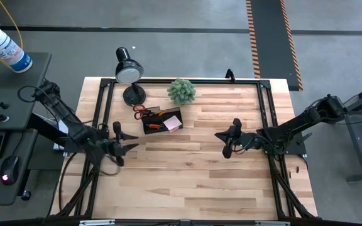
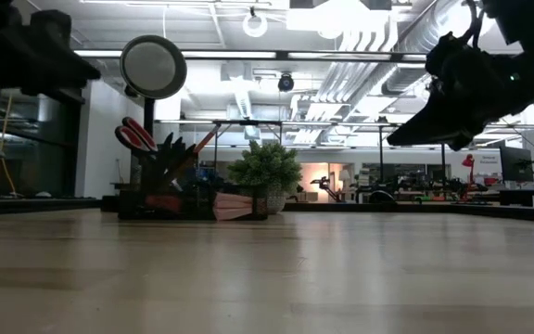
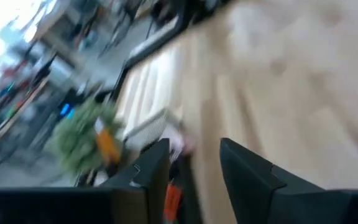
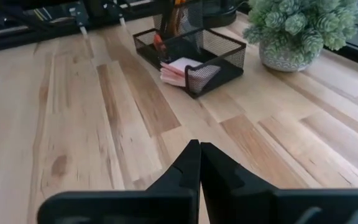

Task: Pick and place office supplies into organizer
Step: Return to Home Position

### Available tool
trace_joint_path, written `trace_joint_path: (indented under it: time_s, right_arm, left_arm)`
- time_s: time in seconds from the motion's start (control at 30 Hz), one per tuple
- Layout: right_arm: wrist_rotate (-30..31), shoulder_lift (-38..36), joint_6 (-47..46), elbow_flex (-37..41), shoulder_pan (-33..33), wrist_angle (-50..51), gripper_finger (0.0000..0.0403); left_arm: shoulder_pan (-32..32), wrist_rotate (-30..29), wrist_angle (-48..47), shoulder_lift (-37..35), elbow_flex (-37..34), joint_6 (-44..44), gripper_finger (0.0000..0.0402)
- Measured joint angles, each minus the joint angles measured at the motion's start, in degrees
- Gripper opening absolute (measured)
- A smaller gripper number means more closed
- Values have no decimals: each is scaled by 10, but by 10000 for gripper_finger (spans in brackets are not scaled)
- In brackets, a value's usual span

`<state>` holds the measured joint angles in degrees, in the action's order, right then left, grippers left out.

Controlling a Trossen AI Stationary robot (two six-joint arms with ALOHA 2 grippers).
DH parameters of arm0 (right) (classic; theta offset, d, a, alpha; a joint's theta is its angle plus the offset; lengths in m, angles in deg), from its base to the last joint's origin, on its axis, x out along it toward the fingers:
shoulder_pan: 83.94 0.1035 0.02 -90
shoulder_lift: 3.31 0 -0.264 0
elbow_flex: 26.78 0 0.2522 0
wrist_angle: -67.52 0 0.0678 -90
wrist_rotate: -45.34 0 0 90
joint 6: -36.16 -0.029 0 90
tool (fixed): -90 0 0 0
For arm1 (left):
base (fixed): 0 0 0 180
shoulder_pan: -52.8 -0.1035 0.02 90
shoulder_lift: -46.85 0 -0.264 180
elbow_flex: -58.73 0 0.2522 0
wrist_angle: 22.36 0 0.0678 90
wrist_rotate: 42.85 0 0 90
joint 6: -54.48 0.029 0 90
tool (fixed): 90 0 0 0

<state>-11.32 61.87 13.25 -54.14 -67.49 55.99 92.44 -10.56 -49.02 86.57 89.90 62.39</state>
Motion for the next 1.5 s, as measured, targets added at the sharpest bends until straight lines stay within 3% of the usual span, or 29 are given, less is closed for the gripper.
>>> trace_joint_path:
  time_s: [0.23, 0.47, 0.63, 0.9, 1.03, 1.27, 1.5]
  right_arm:
    - [7, 0, 11, 0, 0, -21, 0]
    - [8, 0, 13, 0, 0, -25, 0]
    - [12, 0, 13, 0, 0, -25, 0]
    - [12, 0, 15, 0, 0, -24, 0]
    - [12, 0, 25, 0, 0, -24, 0]
    - [8, 0, 37, 0, 0, -23, 0]
    - [8, 0, 36, 0, 0, -12, 0]
  left_arm:
    - [0, 127, 188, -158, -90, 200, 86]
    - [-22, 120, 189, -284, -137, 236, 47]
    - [-103, 239, 185, -337, -170, 247, 27]
    - [-275, 400, 165, -342, -169, 229, 5]
    - [-358, 446, 160, -339, -169, 221, 3]
    - [-466, 635, 156, -344, -169, 190, 2]
    - [-510, 649, 168, -357, -169, 152, 2]
